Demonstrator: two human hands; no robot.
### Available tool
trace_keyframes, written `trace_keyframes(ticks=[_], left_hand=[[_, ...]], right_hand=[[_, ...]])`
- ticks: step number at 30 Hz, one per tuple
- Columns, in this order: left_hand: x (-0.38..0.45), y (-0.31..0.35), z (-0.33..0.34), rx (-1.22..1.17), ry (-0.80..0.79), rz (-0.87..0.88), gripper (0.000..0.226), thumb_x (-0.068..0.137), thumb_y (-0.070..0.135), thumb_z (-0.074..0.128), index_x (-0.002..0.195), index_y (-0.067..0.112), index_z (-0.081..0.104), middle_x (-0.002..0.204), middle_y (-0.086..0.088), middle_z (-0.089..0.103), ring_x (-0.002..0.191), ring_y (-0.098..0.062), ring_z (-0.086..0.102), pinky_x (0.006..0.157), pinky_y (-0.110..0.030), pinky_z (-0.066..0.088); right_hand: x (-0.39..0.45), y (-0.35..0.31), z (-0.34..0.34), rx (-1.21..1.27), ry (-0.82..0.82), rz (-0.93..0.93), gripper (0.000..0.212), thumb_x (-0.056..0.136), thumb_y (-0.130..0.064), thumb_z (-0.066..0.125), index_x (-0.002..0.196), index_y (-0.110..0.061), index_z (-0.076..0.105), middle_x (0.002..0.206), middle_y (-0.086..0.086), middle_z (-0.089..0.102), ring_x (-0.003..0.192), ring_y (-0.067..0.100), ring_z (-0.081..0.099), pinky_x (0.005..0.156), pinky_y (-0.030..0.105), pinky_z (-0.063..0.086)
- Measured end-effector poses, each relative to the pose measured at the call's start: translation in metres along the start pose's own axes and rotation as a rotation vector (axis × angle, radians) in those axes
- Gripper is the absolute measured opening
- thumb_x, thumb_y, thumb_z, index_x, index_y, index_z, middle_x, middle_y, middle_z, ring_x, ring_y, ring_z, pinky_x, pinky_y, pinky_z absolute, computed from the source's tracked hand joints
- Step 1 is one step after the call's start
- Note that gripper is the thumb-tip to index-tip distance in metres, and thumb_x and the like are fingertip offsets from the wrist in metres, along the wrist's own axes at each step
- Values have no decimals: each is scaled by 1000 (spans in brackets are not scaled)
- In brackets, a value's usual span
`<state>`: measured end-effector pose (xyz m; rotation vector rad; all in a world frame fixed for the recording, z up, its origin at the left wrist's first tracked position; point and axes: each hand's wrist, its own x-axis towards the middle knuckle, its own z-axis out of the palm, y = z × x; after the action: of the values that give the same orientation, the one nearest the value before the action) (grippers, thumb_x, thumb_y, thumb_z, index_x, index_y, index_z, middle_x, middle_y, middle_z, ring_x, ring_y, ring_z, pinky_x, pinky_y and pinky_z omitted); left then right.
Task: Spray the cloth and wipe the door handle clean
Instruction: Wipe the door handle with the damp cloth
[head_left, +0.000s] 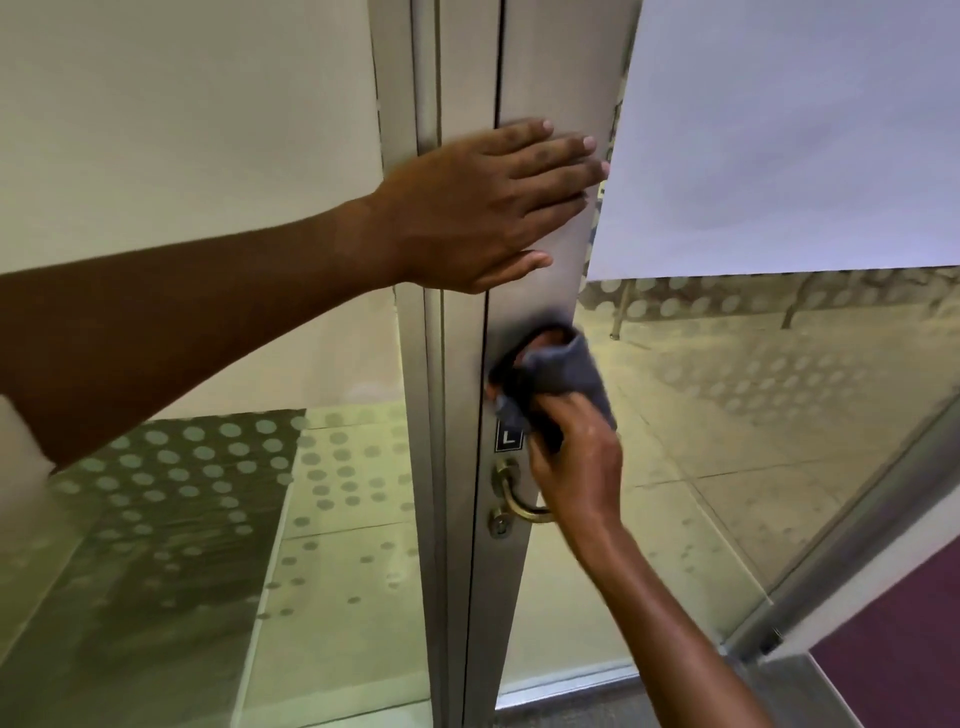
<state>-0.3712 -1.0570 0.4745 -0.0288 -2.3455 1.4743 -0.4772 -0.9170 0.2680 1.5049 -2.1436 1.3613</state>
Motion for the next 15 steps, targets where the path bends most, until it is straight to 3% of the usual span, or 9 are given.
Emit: trace_keyframes(ticks=[2, 5, 9, 15], left_hand=[[1, 1, -1, -20, -4, 1, 69, 106, 48, 7, 153, 1, 25, 164, -22, 24, 153, -38, 22, 126, -51, 20], [1, 0, 2, -48, -8, -2, 71, 106, 50, 5, 153, 0, 25, 164, -23, 24, 153, -39, 21, 126, -52, 19], [0, 0, 6, -49, 29, 9, 68, 106, 47, 13, 150, -2, 29, 162, -26, 27, 152, -40, 24, 126, -52, 20], [1, -1, 5, -18, 32, 16, 68, 106, 47, 9, 151, -1, 28, 163, -25, 26, 152, -41, 23, 124, -53, 23]], right_hand=[[22, -9, -11, -2, 98, -89, 29, 81, -14, 75, 109, -17, 70, 102, 2, 70, 89, 14, 63, 75, 21, 53], [35, -12, -16, -84, 69, -179, 25, 82, -17, 75, 107, -18, 71, 98, 1, 70, 80, 9, 58, 67, 13, 45], [15, 2, -6, -244, -97, -223, 20, 84, -15, 72, 104, -20, 72, 102, 5, 71, 85, 25, 65, 67, 37, 57], [-2, 21, 12, -264, -399, -120, 32, 84, -12, 67, 116, -15, 64, 111, 9, 66, 99, 29, 63, 81, 43, 55]])
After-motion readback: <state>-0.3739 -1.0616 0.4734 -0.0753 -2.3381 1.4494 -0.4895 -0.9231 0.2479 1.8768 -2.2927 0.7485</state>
